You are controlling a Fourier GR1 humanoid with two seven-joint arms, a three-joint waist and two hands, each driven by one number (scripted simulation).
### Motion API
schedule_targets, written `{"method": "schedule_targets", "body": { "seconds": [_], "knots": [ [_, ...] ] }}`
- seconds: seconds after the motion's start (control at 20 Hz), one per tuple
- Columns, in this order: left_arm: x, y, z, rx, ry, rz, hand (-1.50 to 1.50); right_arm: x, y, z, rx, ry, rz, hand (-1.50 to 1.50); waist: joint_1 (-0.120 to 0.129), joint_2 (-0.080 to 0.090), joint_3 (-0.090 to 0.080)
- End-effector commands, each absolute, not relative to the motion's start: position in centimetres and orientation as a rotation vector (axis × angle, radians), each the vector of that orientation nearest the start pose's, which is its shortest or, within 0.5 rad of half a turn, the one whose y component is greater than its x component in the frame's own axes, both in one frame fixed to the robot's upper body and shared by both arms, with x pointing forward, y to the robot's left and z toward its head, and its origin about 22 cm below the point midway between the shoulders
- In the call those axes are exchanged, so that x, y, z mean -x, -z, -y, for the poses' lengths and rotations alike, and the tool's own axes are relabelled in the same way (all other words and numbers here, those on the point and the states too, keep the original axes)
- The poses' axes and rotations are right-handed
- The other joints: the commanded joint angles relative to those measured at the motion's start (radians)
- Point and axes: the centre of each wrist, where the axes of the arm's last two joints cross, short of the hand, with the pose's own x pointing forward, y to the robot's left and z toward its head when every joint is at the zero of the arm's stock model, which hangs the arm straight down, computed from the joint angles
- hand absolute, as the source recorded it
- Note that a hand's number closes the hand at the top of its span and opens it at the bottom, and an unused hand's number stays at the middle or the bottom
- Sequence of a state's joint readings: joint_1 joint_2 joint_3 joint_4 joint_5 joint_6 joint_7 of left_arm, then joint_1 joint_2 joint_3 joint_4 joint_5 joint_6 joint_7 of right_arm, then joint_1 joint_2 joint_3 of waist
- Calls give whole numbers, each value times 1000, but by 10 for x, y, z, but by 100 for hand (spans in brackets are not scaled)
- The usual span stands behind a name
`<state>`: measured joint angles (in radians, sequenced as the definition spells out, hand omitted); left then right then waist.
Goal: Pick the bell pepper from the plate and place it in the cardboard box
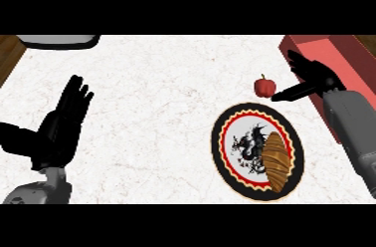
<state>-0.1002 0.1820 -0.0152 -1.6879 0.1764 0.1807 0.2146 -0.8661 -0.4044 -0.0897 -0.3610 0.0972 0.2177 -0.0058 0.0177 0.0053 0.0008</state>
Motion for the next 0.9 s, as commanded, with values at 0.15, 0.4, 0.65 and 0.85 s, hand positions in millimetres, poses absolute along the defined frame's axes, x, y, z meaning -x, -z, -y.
{"method": "schedule_targets", "body": {
  "seconds": [0.15,0.4,0.65,0.85],
  "knots": [
    [-267,-55,-274,-54,-95,1555,0,-419,-29,297,220,-414,1148,-150,1,0,0],
    [-263,-71,-266,-37,-89,1567,0,-407,-7,305,220,-410,1142,-150,8,2,0],
    [-258,-58,-264,-55,-86,1567,0,-416,-22,304,178,-422,1133,-150,6,2,0],
    [-255,-63,-252,-50,-101,1550,0,-421,-23,282,183,-436,1135,-150,2,-1,0]
  ]
}}
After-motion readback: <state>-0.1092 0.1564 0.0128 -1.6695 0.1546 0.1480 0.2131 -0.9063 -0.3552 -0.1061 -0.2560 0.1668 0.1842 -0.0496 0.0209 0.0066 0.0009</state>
